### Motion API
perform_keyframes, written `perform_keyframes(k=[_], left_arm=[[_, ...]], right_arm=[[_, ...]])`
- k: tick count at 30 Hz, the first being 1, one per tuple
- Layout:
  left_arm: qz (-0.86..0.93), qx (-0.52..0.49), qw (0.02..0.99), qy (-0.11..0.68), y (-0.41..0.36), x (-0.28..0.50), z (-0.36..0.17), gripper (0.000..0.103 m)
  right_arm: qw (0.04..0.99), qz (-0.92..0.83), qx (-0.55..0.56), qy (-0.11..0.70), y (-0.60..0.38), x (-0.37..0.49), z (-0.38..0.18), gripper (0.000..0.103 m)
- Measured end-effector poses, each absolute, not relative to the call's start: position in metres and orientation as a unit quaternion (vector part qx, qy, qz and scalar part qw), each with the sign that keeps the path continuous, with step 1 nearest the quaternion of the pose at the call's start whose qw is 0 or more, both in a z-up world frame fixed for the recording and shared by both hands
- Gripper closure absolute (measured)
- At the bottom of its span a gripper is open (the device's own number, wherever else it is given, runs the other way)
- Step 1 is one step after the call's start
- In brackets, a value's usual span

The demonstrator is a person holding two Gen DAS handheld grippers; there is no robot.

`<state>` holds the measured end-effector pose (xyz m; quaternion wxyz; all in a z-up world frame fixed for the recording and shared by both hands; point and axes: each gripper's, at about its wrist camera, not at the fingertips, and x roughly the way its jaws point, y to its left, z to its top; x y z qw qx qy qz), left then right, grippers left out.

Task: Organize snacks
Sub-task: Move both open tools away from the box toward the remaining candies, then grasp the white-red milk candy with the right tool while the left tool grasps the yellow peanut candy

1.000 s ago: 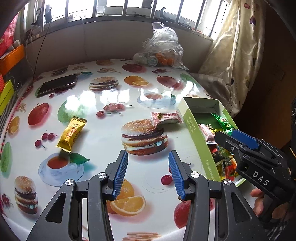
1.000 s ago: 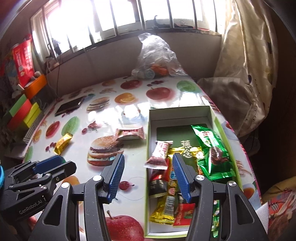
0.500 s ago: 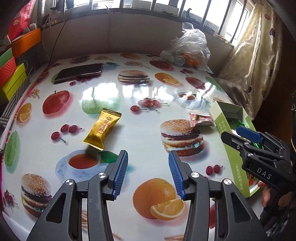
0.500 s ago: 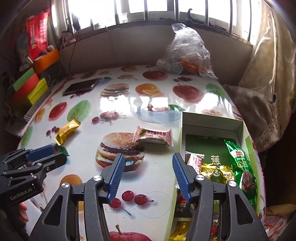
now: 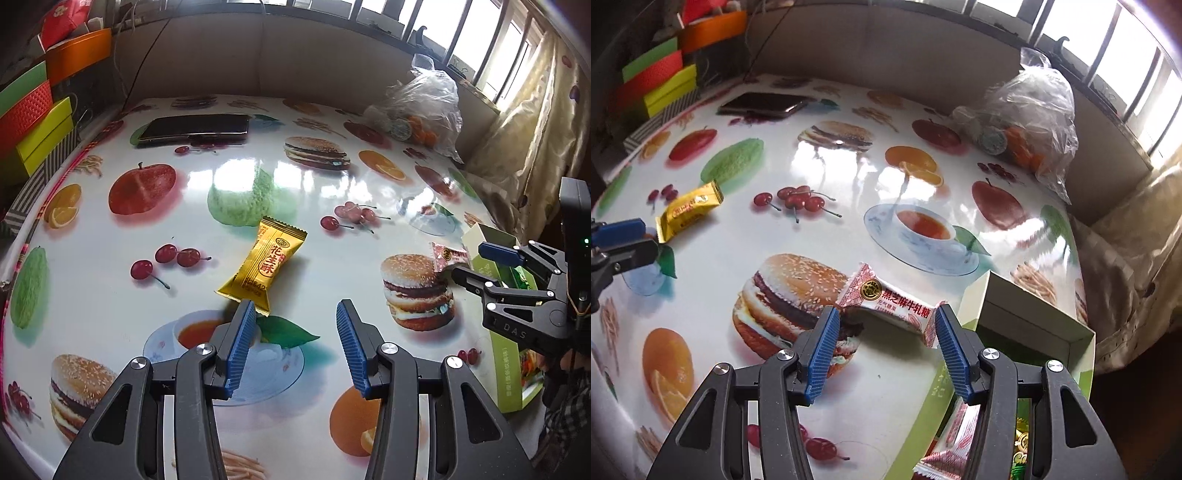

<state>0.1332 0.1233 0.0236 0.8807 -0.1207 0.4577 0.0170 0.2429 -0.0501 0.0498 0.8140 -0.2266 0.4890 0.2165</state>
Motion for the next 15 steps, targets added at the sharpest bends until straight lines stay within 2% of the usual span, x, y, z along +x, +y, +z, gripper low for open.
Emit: perform_keyframes(k=[6, 15], left_arm=[[0.024, -0.122, 0.878, 0.462, 0.132, 0.139, 0.018, 0.056], [0.026, -0.127, 0.877, 0.463, 0.139, 0.142, 0.015, 0.056]], right_arm=[[0.789, 0.246, -0.284, 0.486, -0.043, 0.249, 0.038, 0.049], [0.764, 0.267, -0.294, 0.509, -0.041, 0.265, 0.029, 0.049]])
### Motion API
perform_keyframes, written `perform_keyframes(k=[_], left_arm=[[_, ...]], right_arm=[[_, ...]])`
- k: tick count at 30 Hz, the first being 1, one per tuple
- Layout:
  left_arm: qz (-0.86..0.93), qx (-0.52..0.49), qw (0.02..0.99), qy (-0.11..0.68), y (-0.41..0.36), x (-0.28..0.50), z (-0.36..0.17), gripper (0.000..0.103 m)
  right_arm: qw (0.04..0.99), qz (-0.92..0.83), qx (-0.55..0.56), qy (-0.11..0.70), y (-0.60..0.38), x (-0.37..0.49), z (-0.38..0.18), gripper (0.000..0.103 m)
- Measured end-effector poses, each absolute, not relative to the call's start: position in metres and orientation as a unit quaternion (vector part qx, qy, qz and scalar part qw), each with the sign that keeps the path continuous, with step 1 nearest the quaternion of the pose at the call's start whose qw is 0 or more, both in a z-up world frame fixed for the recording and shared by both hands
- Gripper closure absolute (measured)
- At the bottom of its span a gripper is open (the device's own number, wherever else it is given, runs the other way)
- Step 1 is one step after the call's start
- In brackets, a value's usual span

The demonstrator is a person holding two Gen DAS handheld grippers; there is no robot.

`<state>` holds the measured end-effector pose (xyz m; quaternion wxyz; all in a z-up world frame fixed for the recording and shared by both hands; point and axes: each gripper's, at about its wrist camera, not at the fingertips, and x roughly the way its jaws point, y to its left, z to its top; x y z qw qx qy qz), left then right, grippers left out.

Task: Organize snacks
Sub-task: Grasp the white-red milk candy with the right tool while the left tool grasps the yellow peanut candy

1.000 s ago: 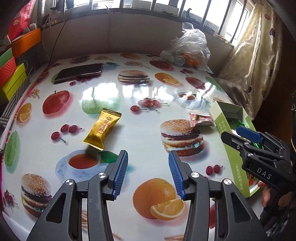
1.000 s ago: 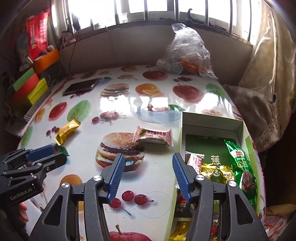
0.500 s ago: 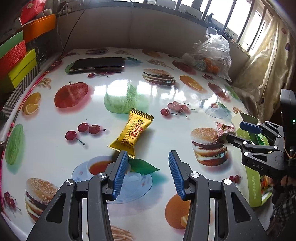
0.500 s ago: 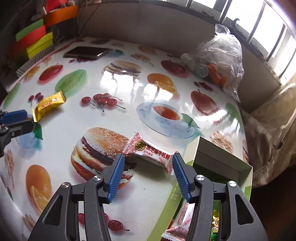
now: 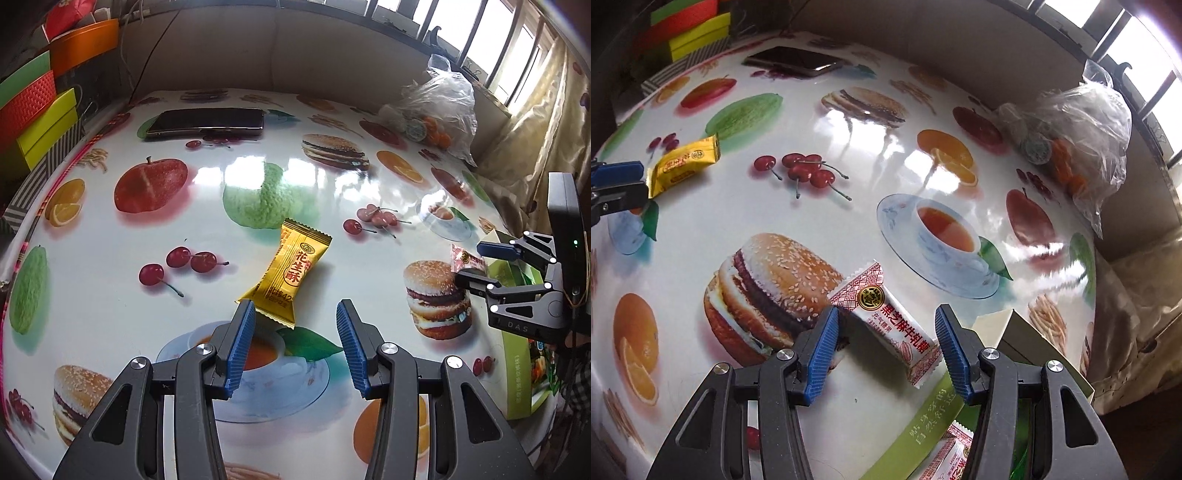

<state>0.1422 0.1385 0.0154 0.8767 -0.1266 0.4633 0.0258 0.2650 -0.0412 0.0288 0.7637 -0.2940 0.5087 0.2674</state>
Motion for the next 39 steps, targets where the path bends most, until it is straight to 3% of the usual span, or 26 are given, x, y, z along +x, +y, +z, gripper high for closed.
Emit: perform_keyframes(k=[3, 10, 14, 23, 39], left_arm=[[0.027, -0.128, 0.876, 0.463, 0.14, 0.143, 0.015, 0.056], [0.031, -0.128, 0.876, 0.463, 0.145, 0.142, 0.014, 0.056], [0.031, -0.125, 0.877, 0.462, 0.148, 0.142, 0.014, 0.056], [0.014, -0.115, 0.874, 0.472, 0.152, 0.151, 0.011, 0.056], [0.017, -0.077, 0.869, 0.489, 0.144, 0.179, -0.002, 0.056]], right_arm=[[0.764, 0.271, -0.269, 0.52, -0.042, 0.268, 0.029, 0.05], [0.774, 0.262, -0.192, 0.543, -0.042, 0.27, 0.026, 0.075], [0.779, 0.259, -0.172, 0.545, -0.036, 0.266, 0.025, 0.082], [0.792, 0.244, -0.11, 0.549, -0.031, 0.251, 0.025, 0.083], [0.802, 0.246, -0.103, 0.534, -0.02, 0.231, 0.026, 0.083]])
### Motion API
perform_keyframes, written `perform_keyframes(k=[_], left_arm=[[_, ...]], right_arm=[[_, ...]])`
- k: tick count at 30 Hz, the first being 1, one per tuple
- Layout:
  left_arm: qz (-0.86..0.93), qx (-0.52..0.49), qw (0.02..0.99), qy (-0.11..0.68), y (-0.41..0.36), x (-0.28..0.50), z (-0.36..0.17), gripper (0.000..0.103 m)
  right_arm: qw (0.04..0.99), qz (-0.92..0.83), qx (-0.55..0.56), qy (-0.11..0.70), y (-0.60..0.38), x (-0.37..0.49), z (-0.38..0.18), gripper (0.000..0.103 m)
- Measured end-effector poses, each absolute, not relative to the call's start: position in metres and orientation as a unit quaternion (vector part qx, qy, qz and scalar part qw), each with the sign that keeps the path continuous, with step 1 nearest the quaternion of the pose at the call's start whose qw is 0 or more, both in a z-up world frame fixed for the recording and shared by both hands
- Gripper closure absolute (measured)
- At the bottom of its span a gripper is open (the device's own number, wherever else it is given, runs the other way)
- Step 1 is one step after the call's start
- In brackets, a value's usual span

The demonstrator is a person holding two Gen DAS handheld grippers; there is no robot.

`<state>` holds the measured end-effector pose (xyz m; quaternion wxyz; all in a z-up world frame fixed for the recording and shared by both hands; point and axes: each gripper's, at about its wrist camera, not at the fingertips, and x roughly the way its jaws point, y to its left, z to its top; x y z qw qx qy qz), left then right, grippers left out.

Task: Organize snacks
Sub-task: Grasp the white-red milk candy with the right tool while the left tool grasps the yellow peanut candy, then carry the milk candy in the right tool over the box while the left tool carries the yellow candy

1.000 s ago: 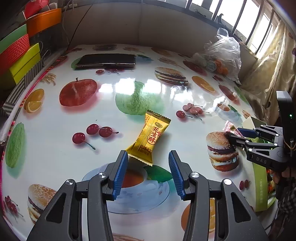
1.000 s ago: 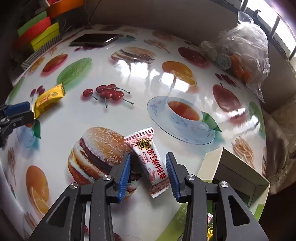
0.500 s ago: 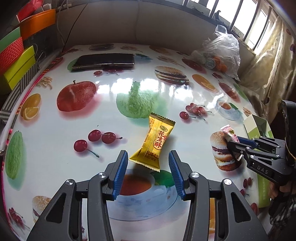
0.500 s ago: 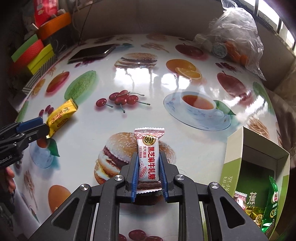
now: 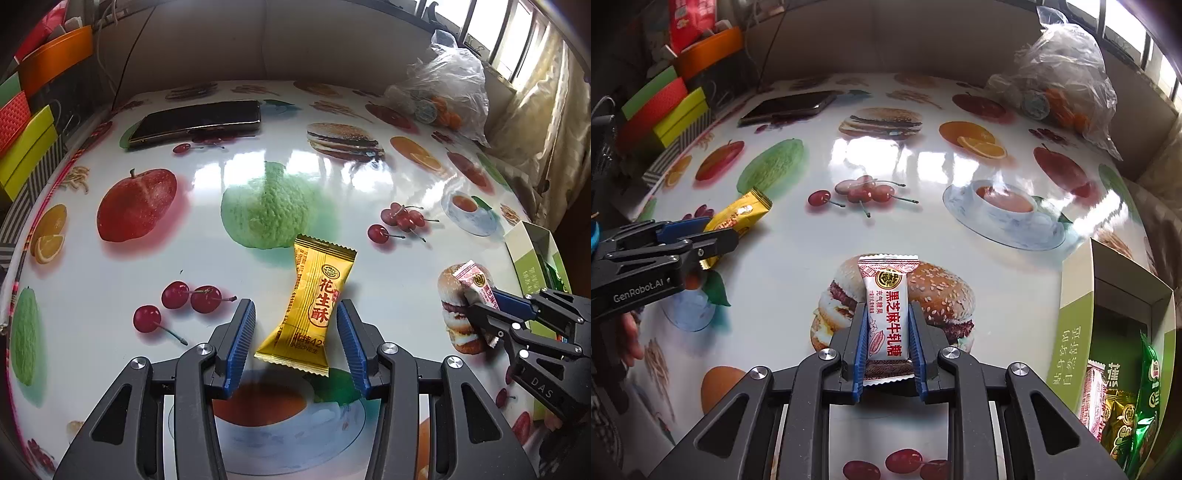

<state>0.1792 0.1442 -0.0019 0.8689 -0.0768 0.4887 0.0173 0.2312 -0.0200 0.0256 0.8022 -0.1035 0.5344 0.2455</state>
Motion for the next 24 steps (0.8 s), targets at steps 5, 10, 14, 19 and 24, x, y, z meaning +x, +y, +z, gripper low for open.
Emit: perform_keyframes(k=[5, 10, 14, 19, 24], left_arm=[[0.024, -0.066, 0.869, 0.49, 0.1402, 0.1851, -0.0025, 0.056], [0.035, -0.042, 0.869, 0.491, 0.1346, 0.1872, -0.0041, 0.056], [0.036, -0.039, 0.871, 0.488, 0.1348, 0.1874, -0.0045, 0.056], [0.041, -0.041, 0.872, 0.487, 0.1359, 0.1869, -0.0032, 0.075], [0.04, -0.04, 0.872, 0.486, 0.1347, 0.1862, -0.003, 0.078]], right_arm=[[0.807, 0.241, -0.1, 0.53, -0.0204, 0.2299, 0.0253, 0.083], [0.809, 0.239, -0.103, 0.527, -0.0197, 0.2286, 0.0253, 0.083], [0.811, 0.237, -0.098, 0.525, -0.021, 0.2284, 0.0254, 0.083], [0.814, 0.233, -0.097, 0.523, -0.0209, 0.2267, 0.0257, 0.083], [0.816, 0.231, -0.095, 0.521, -0.0211, 0.2263, 0.0259, 0.083]])
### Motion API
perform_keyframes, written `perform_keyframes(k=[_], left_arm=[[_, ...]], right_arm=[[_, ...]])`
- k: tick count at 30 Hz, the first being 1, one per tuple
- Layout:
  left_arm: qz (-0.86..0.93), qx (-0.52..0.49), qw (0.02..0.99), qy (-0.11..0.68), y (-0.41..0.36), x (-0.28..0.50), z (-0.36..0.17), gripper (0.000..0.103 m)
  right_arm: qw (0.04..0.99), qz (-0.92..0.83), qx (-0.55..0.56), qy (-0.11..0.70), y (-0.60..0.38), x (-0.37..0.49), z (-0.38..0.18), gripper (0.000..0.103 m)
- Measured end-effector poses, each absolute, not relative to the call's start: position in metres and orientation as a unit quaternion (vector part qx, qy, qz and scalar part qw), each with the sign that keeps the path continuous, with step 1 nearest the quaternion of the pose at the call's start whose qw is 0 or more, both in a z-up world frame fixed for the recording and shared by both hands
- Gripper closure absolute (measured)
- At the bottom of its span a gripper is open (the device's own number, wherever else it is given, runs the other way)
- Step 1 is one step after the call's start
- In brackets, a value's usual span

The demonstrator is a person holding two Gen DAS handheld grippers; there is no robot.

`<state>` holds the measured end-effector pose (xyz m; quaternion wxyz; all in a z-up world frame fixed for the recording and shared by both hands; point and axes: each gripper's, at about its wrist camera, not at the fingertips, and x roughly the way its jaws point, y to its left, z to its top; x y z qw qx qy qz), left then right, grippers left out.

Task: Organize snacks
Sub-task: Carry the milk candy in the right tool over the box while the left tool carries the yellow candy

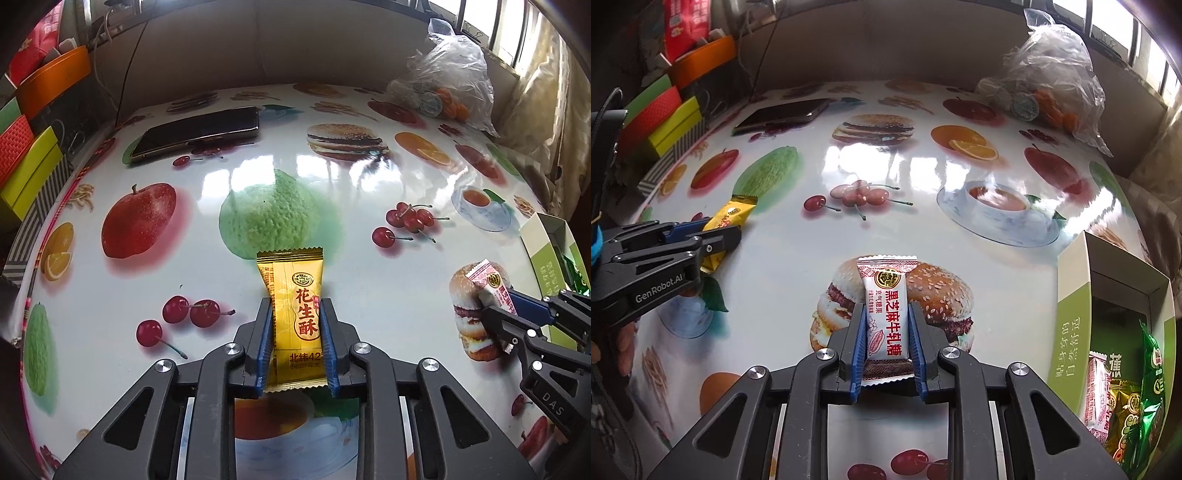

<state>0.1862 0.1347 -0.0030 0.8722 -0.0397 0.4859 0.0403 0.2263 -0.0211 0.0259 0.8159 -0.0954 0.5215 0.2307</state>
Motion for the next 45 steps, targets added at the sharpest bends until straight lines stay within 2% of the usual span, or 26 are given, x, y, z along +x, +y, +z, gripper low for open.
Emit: perform_keyframes(k=[23, 45], left_arm=[[0.021, -0.044, 0.879, 0.475, 0.122, 0.172, 0.009, 0.08], [-0.015, -0.023, 0.897, 0.442, 0.079, 0.145, 0.049, 0.08]], right_arm=[[0.824, 0.211, -0.085, 0.518, -0.025, 0.222, 0.029, 0.083], [0.856, 0.178, -0.056, 0.483, -0.062, 0.191, 0.074, 0.083]])
